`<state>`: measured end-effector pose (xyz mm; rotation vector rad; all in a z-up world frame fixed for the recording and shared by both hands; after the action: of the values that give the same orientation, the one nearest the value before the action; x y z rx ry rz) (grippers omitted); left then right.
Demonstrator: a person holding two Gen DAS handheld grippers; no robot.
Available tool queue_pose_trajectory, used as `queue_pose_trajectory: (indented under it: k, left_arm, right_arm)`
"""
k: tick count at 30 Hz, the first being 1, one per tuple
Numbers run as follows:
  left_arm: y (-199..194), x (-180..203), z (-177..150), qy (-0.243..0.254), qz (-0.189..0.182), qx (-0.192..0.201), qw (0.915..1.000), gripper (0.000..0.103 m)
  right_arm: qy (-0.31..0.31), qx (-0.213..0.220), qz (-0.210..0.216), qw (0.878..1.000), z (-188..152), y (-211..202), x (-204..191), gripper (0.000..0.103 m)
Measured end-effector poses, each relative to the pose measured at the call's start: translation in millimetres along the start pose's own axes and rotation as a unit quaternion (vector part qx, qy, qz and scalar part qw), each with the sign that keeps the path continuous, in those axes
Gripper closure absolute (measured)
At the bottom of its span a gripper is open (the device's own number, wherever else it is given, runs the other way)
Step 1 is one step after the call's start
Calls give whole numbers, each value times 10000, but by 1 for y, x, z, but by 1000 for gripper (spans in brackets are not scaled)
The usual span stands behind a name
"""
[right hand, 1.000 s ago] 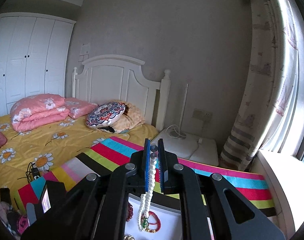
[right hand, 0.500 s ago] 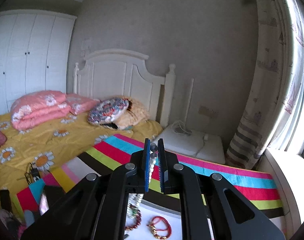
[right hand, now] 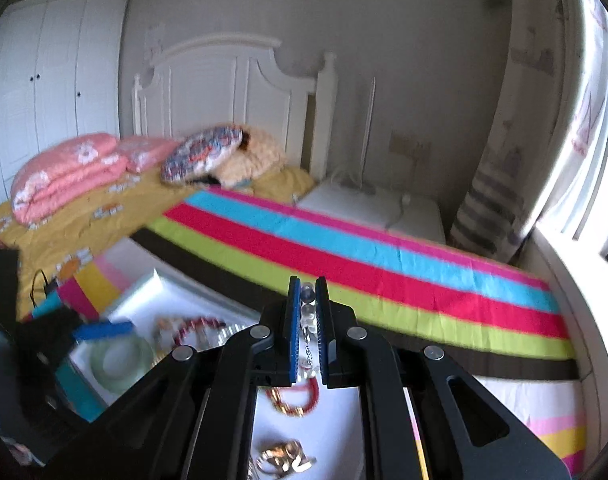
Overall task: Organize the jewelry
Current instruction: 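Lower the hanging pearl necklace into the tray and open the right tool, then withdraw the right tool from the tray toward the gold ring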
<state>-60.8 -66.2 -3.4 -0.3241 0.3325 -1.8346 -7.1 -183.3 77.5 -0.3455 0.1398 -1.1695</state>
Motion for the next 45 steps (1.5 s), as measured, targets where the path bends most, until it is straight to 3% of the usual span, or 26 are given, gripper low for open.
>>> queue_pose_trajectory:
  k: [8, 13, 15, 16, 17, 18, 19, 26, 32, 42, 45]
  left_arm:
    - [-10, -11, 0, -312, 9, 115, 9994, 3]
    - [-17, -12, -2, -394, 36, 152, 9991, 3]
    - [-23, -11, -3, -437, 32, 198, 9988, 3]
    - [-26, -10, -4, -446, 28, 214, 9988, 3]
    - [-29, -10, -5, -442, 25, 227, 9988, 3]
    - [-32, -9, -7, -419, 29, 252, 9988, 3]
    - [-34, -7, -8, -371, 47, 264, 9990, 3]
    - [-43, 2, -12, -103, 90, 347, 9993, 3]
    - [-47, -4, -15, -287, 178, 381, 9987, 3]
    - [-81, -41, -19, -576, 793, 773, 9922, 3]
    - [-83, -53, -25, -814, 742, 668, 9917, 3]
  right_arm:
    - [449, -832, 20, 9955, -61, 19, 22, 94]
    - [455, -1320, 270, 9898, -89, 29, 11, 94]
    - [462, -1304, 356, 9897, -93, 24, 3, 89]
    - [521, -1334, 438, 9887, -94, 22, 1, 74]
    - [623, -1368, 535, 9872, -95, 19, -1, 40]
    - [698, -1394, 618, 9858, -95, 16, -3, 22]
    - [705, -1328, 665, 9864, -93, 12, -4, 14]
    - [452, -762, 456, 9950, -64, -20, 0, 18]
    - [643, -344, 315, 9968, -49, -55, 23, 18]
    - [866, -573, 349, 9940, -105, -112, 25, 17]
    - [929, -758, 452, 9918, -126, -120, 15, 17]
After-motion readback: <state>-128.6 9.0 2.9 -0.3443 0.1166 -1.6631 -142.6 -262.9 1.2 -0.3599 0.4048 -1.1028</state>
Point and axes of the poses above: each gripper's, at about its wrist camera, not at the fingertips, and y roughly the way its jaws point, x to its right, z to its top, the point moved 6 cm from there along y, roughly the way its jaws point, and after that the axes turned 14 degrees about x, right-handed, at the moved point
